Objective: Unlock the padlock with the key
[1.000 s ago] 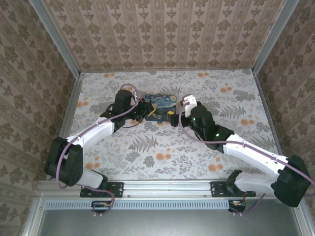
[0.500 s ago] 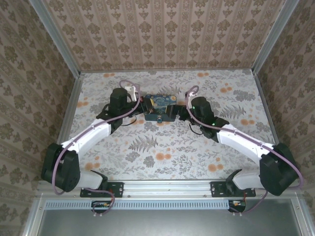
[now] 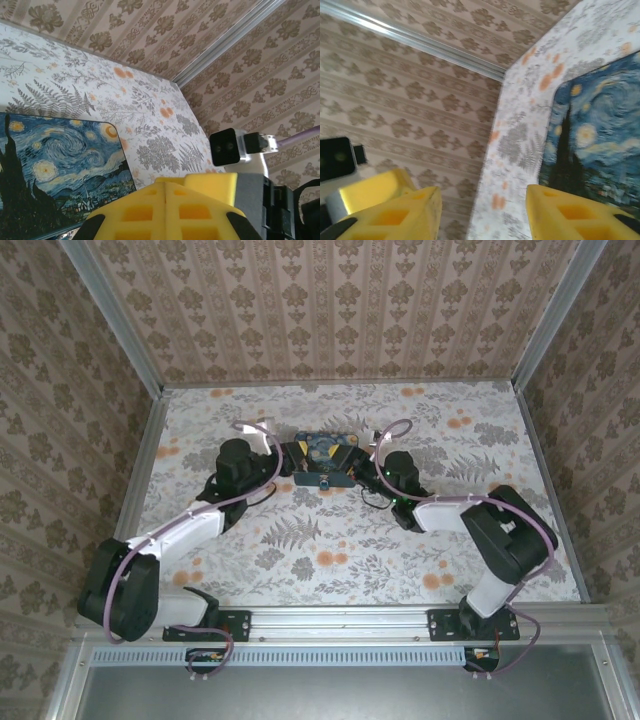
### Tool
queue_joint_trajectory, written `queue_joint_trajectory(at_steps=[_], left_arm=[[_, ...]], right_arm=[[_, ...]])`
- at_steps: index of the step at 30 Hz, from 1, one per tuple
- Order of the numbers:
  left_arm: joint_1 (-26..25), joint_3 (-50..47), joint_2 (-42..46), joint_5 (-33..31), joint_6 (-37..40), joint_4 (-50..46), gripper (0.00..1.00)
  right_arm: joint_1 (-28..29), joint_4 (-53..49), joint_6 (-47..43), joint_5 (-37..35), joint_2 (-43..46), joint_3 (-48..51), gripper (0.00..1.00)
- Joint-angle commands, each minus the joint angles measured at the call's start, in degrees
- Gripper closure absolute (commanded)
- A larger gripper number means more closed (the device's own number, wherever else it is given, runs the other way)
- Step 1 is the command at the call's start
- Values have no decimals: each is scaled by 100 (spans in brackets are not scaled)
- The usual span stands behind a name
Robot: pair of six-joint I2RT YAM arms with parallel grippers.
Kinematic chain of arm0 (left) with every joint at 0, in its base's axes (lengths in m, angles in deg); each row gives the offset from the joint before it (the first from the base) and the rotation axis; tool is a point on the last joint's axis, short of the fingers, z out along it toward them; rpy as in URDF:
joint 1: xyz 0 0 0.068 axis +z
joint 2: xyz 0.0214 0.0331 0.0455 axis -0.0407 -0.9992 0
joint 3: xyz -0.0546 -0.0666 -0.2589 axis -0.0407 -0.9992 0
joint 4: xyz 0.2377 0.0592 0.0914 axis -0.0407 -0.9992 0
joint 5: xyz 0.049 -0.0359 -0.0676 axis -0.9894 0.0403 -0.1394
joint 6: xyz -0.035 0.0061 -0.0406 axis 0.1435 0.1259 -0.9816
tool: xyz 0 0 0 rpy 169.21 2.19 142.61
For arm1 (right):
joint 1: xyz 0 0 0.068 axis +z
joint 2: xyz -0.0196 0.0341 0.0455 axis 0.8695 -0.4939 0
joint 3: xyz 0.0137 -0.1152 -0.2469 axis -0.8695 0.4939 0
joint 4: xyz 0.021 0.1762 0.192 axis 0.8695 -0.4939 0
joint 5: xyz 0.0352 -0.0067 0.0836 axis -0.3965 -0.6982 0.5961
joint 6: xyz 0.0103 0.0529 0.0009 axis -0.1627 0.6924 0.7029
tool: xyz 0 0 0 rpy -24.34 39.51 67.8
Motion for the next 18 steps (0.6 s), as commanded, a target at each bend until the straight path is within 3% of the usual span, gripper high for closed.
queue_joint_trajectory(at_steps=[1, 7, 18], left_arm=[[-83, -135, 72, -241, -375, 932, 100], [-115, -413, -45, -484, -824, 1645, 100], [-122, -407, -416, -548, -1347, 2224, 100]], right_arm=[[73, 1600, 694, 211, -297, -19, 56], [289, 1589, 523, 125, -362, -126, 56], [387, 1587, 440, 238, -429, -342, 46]])
